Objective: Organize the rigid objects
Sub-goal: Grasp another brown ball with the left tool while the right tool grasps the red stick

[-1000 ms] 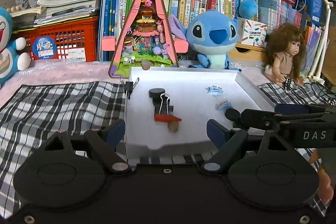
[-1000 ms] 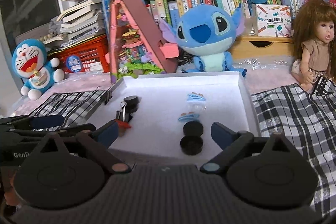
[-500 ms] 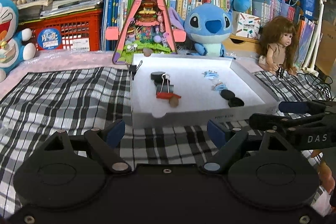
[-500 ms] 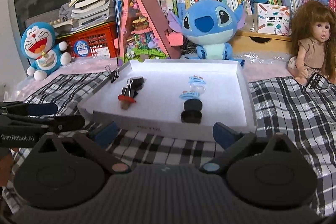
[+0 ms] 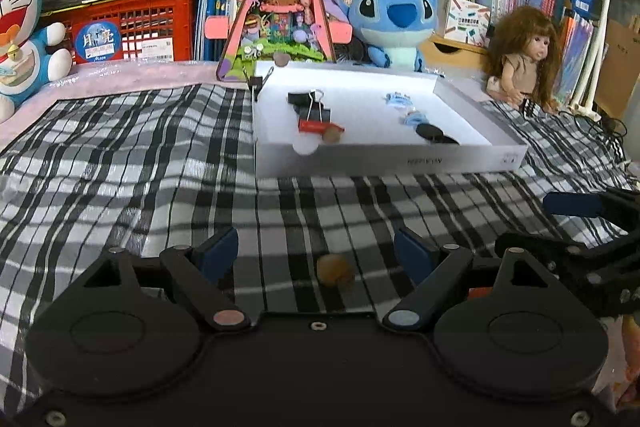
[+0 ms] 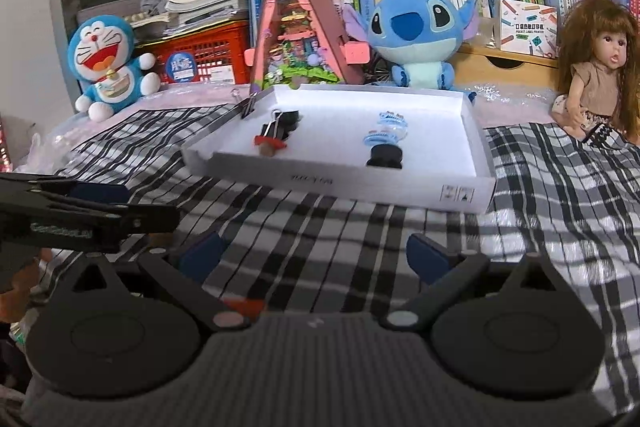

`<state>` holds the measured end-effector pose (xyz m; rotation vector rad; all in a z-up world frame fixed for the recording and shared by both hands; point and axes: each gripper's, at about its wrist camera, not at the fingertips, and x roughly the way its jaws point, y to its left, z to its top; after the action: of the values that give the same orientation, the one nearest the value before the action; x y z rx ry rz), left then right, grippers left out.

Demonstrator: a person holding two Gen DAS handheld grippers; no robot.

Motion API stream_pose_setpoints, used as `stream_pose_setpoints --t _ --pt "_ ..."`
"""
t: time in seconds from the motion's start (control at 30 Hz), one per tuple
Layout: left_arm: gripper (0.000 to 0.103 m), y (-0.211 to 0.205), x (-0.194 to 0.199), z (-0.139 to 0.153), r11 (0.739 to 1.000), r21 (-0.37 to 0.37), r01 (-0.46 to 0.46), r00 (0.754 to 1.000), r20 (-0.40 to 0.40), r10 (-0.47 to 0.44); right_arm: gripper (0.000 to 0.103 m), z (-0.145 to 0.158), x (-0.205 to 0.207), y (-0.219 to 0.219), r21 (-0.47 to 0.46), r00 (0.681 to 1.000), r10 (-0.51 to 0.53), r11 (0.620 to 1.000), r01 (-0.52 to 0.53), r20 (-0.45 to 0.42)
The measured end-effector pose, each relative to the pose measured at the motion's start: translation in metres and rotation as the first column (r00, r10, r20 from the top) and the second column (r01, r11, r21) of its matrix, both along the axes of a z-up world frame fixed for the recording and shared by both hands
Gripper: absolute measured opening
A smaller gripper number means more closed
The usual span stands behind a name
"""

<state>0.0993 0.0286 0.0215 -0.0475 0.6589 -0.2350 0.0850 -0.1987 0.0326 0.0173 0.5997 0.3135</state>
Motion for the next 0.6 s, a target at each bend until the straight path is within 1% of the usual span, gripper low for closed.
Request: stream_pose_setpoints --t 0.27,0.43,0.6 --pt "0.082 -0.003 -0.012 -0.01 0.999 0.014 0.032 0.999 0.022 -0.033 0.103 -0.013 -0.024 0.012 -0.027 1.0 0.023 0.999 -0.022 0.008" --pt "0.075 -0.005 -0.012 -0.016 0.999 0.011 0.049 0.999 0.012 -0.049 0.103 -0.021 -0.028 0.021 -0.033 1.0 0.025 0.999 -0.024 0.008" --pt "0.073 -0.006 -0.012 -0.02 0.999 0.017 0.044 0.999 0.021 -0.044 0.103 -0.027 -0.031 0.031 -0.058 0.999 0.035 0.998 -0.034 0.02"
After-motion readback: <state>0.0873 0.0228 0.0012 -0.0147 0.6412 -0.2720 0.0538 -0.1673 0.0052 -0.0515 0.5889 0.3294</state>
